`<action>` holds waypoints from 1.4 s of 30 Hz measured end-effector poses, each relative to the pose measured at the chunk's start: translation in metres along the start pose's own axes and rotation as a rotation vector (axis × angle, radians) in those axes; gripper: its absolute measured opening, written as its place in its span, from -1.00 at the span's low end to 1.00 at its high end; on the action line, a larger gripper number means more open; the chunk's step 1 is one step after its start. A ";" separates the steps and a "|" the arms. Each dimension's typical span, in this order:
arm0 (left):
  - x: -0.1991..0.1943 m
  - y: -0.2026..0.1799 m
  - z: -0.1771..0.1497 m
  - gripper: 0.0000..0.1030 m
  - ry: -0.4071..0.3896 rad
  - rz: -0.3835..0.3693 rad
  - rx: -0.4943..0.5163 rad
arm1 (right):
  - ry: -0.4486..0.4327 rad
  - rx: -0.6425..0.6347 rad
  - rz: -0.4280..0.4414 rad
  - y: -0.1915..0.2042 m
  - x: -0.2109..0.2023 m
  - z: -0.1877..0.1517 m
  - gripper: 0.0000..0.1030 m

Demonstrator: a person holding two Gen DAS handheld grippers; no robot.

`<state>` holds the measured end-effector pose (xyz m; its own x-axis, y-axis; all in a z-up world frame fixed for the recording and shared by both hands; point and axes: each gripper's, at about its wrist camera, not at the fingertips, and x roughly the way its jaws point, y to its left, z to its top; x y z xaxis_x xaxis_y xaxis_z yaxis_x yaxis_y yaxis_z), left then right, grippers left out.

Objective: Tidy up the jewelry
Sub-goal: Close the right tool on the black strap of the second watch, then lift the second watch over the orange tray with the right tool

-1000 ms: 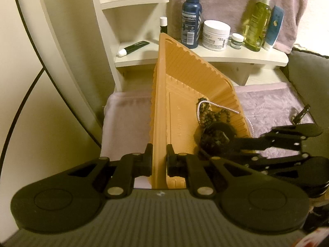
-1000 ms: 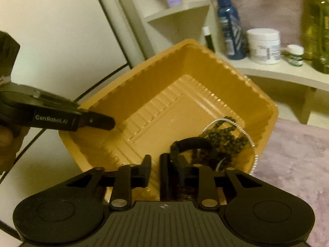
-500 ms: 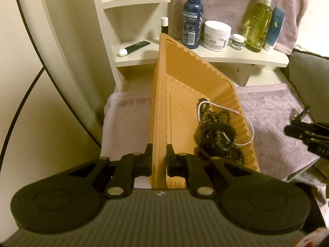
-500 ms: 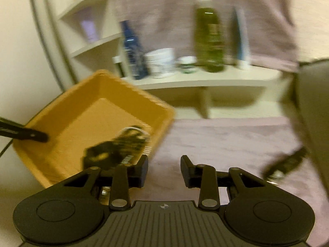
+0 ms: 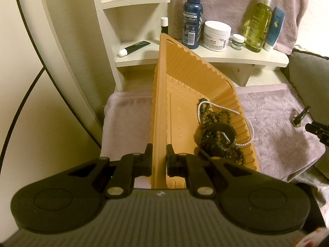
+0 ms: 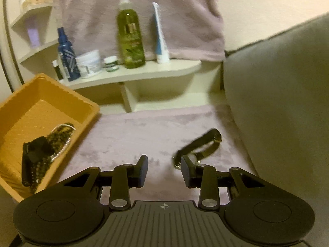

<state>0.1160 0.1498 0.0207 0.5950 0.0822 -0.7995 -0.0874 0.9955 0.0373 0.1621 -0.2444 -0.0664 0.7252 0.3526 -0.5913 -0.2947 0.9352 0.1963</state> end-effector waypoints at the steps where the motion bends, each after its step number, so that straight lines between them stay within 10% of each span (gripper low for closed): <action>1: 0.000 0.000 0.000 -0.80 0.000 0.000 0.001 | 0.001 0.001 -0.004 -0.002 0.001 -0.001 -0.30; 24: 0.000 -0.001 -0.001 -0.80 0.007 0.005 0.005 | -0.002 0.149 -0.009 -0.019 0.052 0.005 -0.31; 42: 0.000 -0.001 -0.001 -0.80 0.007 0.005 0.005 | -0.022 0.095 0.022 -0.004 0.044 0.006 -0.87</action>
<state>0.1155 0.1486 0.0202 0.5886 0.0864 -0.8038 -0.0860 0.9953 0.0440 0.1992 -0.2324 -0.0885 0.7333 0.3726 -0.5687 -0.2508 0.9257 0.2831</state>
